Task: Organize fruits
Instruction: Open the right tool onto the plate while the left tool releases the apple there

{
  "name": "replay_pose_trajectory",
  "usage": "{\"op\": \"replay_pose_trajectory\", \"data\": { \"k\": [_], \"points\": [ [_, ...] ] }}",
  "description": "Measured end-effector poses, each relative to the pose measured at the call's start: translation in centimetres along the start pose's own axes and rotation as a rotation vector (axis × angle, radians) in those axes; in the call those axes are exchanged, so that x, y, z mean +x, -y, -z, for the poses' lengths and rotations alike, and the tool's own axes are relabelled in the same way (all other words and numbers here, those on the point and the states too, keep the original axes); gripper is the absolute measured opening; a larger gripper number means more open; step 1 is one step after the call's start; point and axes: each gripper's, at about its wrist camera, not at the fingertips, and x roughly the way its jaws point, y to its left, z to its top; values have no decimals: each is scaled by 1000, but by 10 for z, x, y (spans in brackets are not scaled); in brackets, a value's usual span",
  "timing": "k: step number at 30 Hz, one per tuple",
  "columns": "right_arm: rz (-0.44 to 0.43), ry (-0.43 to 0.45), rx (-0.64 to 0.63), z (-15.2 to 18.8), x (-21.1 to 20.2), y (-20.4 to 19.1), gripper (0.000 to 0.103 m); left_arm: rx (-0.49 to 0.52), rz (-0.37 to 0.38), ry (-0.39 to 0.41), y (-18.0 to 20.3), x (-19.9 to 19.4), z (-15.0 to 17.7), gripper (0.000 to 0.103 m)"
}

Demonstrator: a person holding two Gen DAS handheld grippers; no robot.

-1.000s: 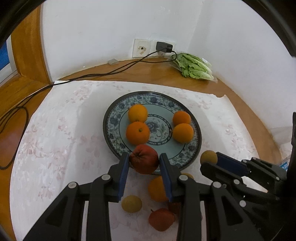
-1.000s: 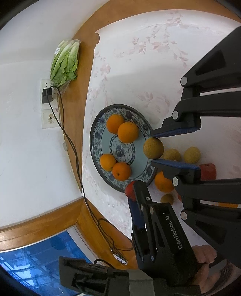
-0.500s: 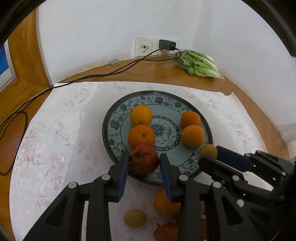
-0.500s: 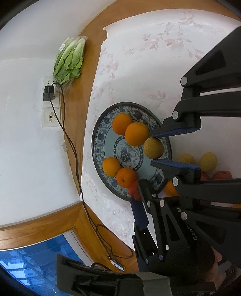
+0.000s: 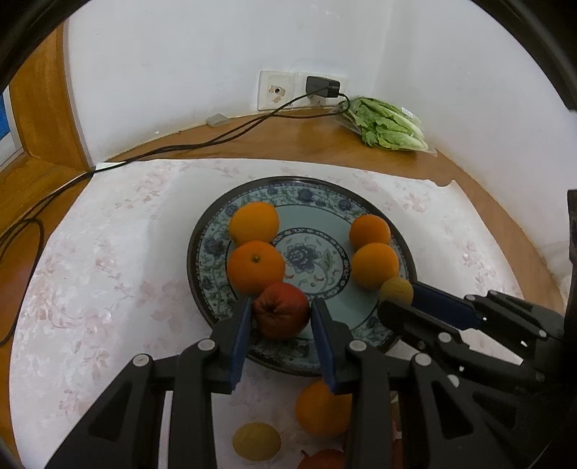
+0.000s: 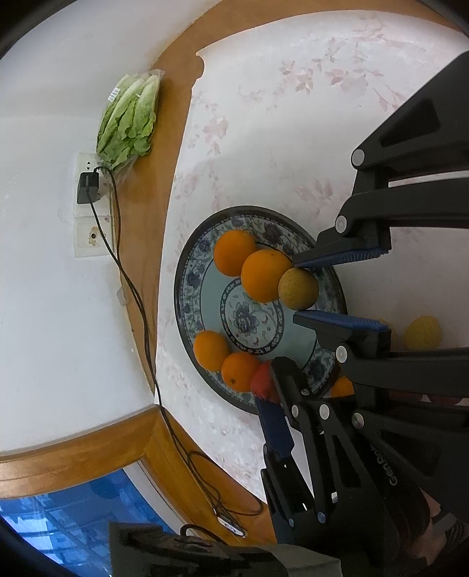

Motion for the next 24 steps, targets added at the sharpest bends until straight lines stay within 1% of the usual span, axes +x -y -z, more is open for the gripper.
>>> {"op": "replay_pose_trajectory", "data": {
  "k": [10, 13, 16, 21, 24],
  "points": [
    [-5, 1, 8, -1, 1, 2, 26, 2, -1, -1, 0, 1, -1, 35],
    [-2, 3, 6, -1, 0, 2, 29, -6, -9, -5, -2, 0, -1, 40],
    [6, 7, 19, -1, -2, 4, 36, -15, -13, 1, -5, -4, -1, 46],
    [-5, 8, 37, 0, -6, 7, 38, -14, -22, 10, -7, -14, -1, 55],
    [-4, 11, 35, 0, -10, 6, 38, -19, -16, 16, -8, -19, -1, 56]
  ]
}}
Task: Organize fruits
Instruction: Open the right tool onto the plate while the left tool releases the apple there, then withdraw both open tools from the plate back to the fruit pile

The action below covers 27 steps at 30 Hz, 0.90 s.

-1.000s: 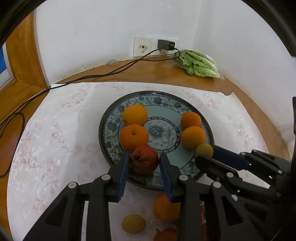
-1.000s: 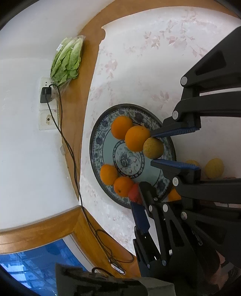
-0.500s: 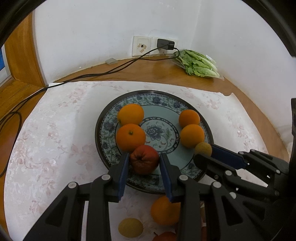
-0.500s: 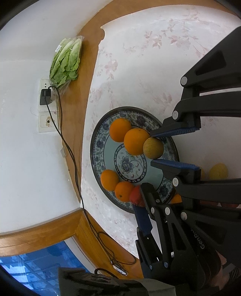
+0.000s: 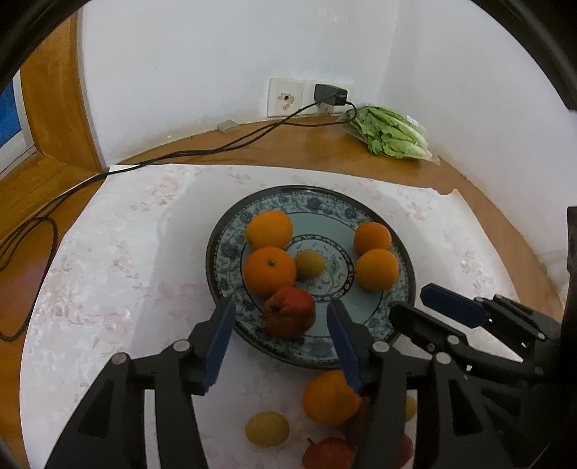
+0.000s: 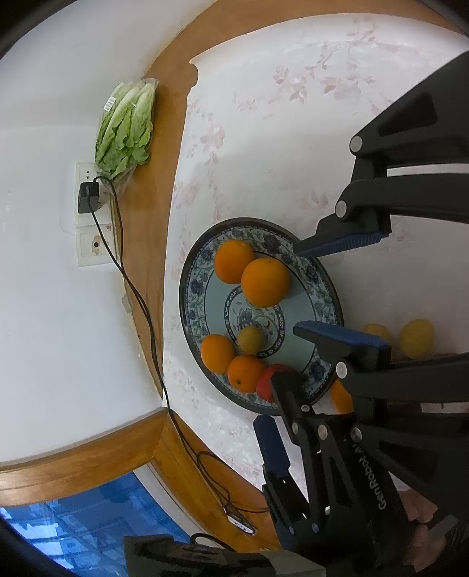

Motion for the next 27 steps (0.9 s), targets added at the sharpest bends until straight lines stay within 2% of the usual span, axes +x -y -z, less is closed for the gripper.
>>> {"op": "replay_pose_trajectory", "data": {
  "k": [15, 27],
  "points": [
    [-14, 17, -3, 10, -24, -8, 41, -19, 19, -6, -7, -30, 12, 57],
    [-26, -1, 10, 24, -35, -10, 42, -52, 16, -31, -19, -39, 31, 57]
  ]
}}
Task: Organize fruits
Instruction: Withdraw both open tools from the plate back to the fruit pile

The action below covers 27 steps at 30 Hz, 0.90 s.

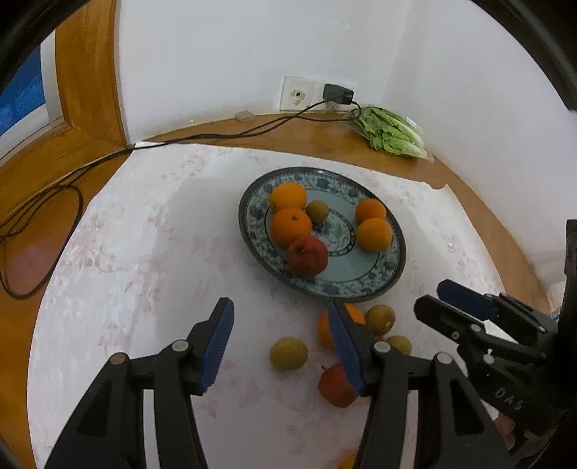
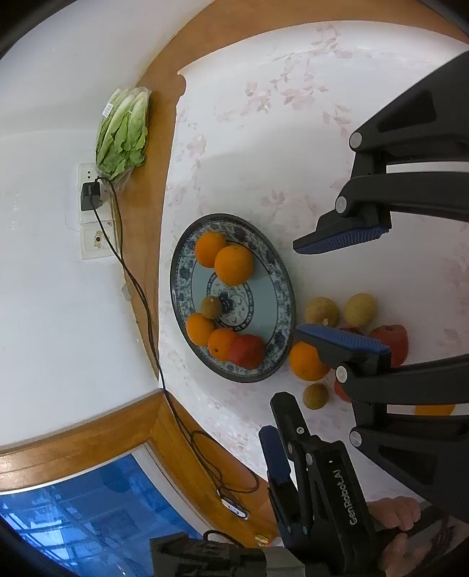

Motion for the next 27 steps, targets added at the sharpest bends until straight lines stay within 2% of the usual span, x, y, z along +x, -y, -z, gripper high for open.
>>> {"op": "replay_pose_trajectory", "data": {
  "k": [27],
  "points": [
    [-22, -38, 44, 28, -11, -2, 42, -23, 25, -63, -10, 16, 26, 55]
  ]
}}
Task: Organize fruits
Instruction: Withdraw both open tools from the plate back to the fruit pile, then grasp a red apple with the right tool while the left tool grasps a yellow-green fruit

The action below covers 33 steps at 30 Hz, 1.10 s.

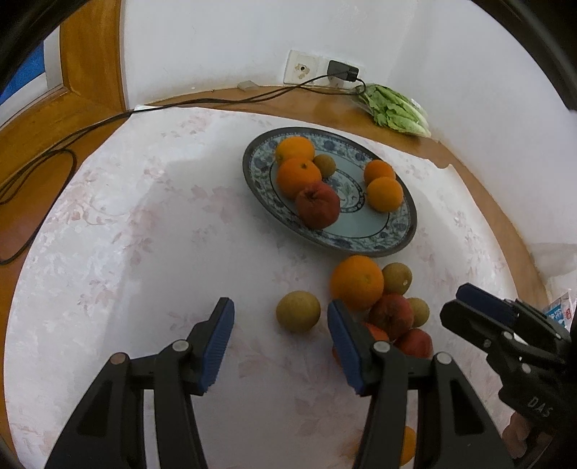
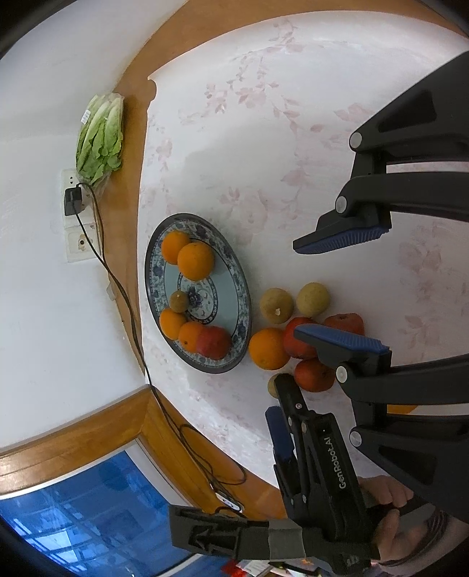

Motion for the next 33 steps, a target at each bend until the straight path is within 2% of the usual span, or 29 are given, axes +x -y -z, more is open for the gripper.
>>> {"op": "replay_pose_trajectory", "data": {
  "k": [4, 6, 8, 19, 33],
  "points": [
    [0, -2, 3, 1, 0, 0, 42, 6, 12, 6, 0, 1, 0, 43],
    [-1, -3, 3, 1, -1, 0, 42, 5, 36, 3, 1, 1, 0, 33],
    [-2, -4, 2, 3, -1, -1, 42, 7, 57, -5, 2, 2, 1, 27],
    [-14, -5, -7, 10, -5, -10, 42, -6, 49, 19, -5, -12, 4, 27],
    [-36, -63, -58, 25, 6, -33, 42, -47, 48, 37, -17, -24, 8, 27]
  ]
}}
